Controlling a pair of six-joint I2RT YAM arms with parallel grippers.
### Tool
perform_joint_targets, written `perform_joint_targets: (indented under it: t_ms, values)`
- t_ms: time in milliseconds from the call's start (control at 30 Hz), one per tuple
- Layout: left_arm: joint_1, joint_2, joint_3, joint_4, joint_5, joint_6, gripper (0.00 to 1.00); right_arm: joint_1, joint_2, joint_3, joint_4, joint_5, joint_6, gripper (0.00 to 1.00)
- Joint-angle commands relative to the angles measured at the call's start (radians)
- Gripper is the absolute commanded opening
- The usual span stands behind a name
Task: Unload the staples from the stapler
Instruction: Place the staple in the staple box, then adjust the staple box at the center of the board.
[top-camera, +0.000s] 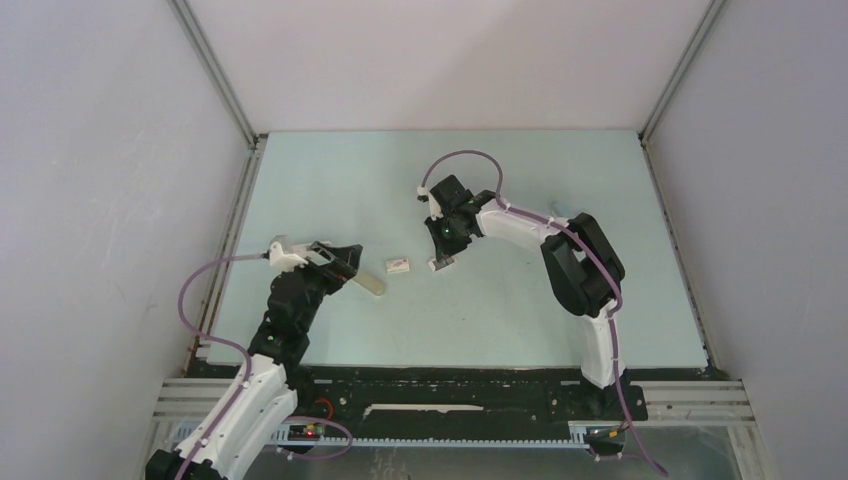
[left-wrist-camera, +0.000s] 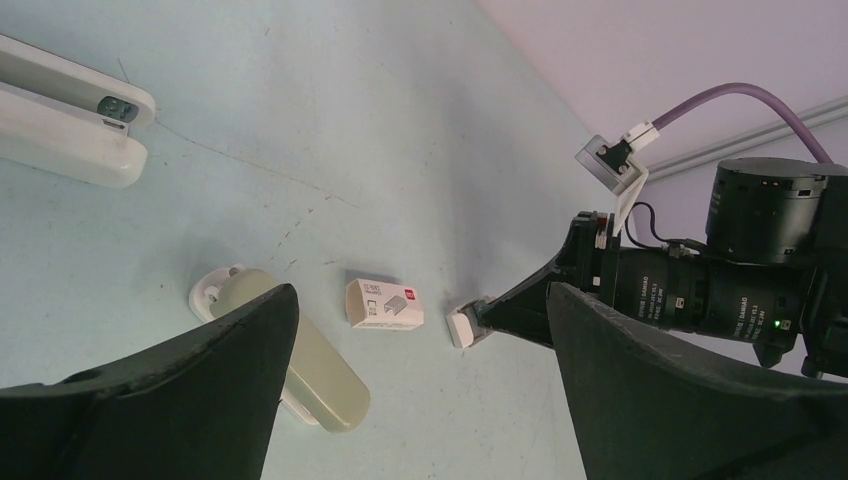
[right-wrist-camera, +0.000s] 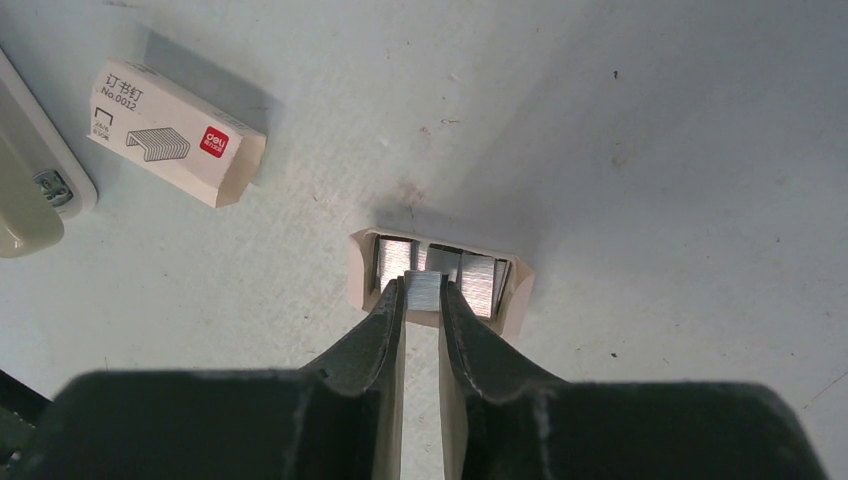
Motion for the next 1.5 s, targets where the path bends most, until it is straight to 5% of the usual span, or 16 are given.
perform_joint_targets:
  t_ms: [0, 1000, 1367, 1467]
  values:
    - [0.011, 0.003, -0.021, 0.042, 0.005, -0.004, 1.00, 0.014, 0.008, 0.037, 0.013, 0.016, 0.003, 0.22]
    - [0.013, -0.006, -0.026, 0.036, 0.006, -0.005, 1.00, 0.024, 0.012, 0.037, 0.011, 0.036, -0.007, 0.32]
    - [0.012, -0.010, -0.009, 0.032, 0.017, 0.000, 1.00, 0.039, -0.128, 0.028, 0.009, 0.042, -0.067, 0.32]
    - [0.013, -0.008, 0.003, 0.029, 0.026, 0.004, 1.00, 0.018, -0.194, -0.003, 0.022, -0.081, -0.117, 0.31]
